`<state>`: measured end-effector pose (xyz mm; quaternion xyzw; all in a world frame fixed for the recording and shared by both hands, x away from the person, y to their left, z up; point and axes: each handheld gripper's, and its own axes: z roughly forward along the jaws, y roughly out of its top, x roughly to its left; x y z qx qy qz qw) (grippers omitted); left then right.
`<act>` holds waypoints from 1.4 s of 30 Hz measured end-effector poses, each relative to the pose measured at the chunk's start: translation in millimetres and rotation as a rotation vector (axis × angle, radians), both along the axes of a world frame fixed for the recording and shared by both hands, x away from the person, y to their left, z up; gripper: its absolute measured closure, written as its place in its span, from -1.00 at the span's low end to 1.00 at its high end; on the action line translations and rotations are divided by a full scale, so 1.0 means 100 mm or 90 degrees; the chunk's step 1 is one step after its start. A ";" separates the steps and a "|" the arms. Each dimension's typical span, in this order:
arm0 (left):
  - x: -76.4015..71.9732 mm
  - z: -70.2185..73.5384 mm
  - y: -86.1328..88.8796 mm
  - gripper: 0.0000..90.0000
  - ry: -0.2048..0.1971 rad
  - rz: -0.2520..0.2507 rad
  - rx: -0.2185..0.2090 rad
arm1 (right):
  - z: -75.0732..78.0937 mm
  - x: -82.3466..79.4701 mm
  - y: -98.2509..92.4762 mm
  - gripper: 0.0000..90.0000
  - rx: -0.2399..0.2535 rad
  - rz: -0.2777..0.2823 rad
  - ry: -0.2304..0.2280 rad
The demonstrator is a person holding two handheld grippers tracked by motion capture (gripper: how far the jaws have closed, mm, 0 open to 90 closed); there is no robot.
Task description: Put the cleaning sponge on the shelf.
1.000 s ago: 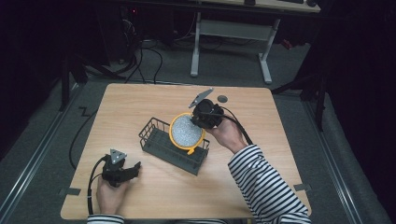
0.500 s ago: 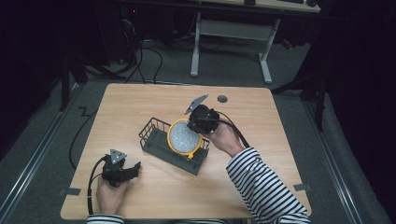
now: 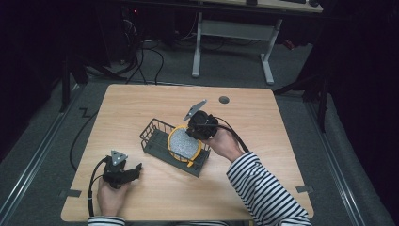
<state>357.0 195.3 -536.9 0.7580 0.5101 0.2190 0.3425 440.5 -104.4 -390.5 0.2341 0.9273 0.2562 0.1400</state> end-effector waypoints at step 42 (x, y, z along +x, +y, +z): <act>0.00 0.00 0.00 -0.40 0.000 -0.003 0.000 | 0.28 -0.04 -0.69 -0.04 0.164 -0.121 -0.013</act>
